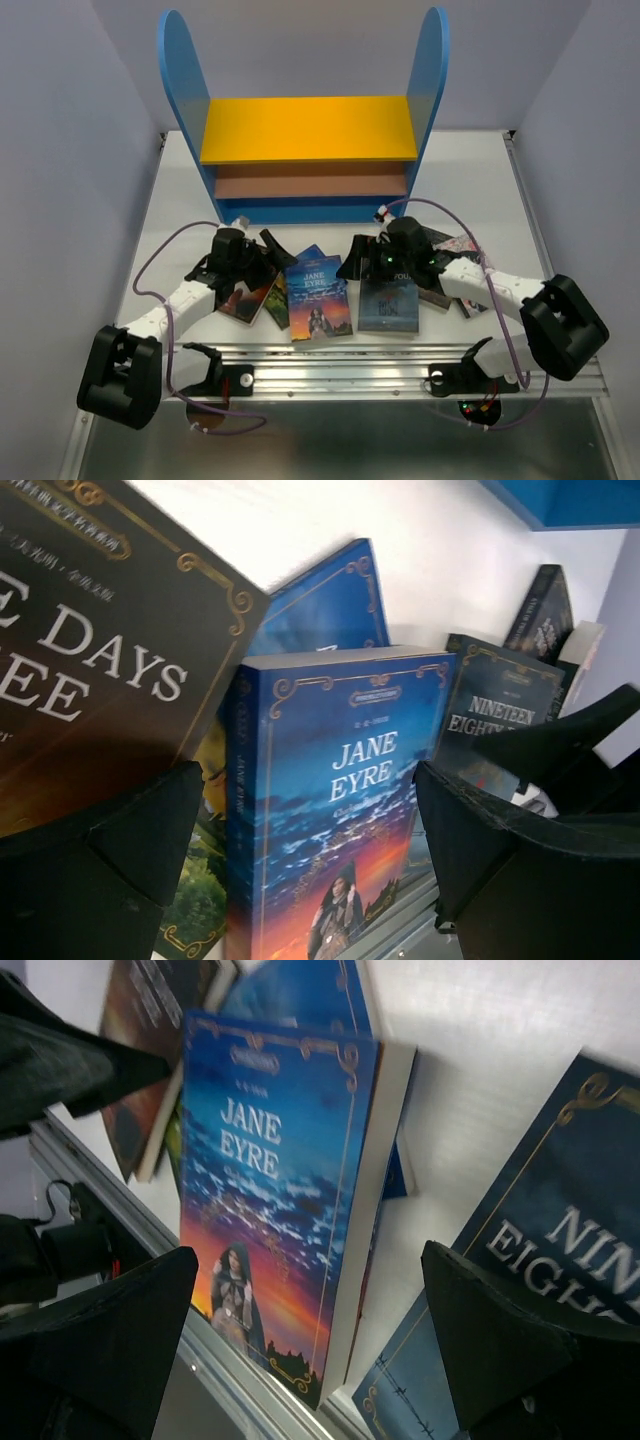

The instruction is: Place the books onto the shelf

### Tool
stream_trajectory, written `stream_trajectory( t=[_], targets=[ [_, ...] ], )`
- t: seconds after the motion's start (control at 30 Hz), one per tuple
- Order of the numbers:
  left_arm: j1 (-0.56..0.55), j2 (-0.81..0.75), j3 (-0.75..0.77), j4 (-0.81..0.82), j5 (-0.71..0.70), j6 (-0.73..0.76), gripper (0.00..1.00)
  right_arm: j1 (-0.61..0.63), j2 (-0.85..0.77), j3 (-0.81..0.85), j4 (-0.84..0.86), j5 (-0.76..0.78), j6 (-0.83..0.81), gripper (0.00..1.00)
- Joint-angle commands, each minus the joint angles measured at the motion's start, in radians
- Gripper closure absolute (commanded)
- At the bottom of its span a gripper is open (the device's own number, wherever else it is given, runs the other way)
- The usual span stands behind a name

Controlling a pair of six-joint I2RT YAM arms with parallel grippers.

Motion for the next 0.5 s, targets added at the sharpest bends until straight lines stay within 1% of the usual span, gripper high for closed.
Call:
stream_trajectory(
  t=[0.0,0.07,0.23,0.37,0.47],
  targets=[
    [-0.009,0.022,-0.031,0.062,0.018,-0.020,0.01,0.073,0.060,-0.064,0.221,-0.020,0.117,0.00],
    [-0.017,0.022,-0.040,0.057,0.019,-0.017,0.01,0.116,0.088,-0.058,0.236,-0.012,0.126,0.00],
    [-0.055,-0.009,-0.092,0.057,0.004,-0.052,0.01,0.159,0.163,-0.060,0.247,0.035,0.171,0.00],
    [-0.092,-0.024,-0.124,0.055,-0.010,-0.071,0.01,0.159,0.189,-0.106,0.319,0.029,0.223,0.00],
    [-0.106,-0.023,-0.141,0.058,-0.018,-0.085,0.02,0.170,0.201,-0.100,0.313,0.044,0.232,0.00]
  ],
)
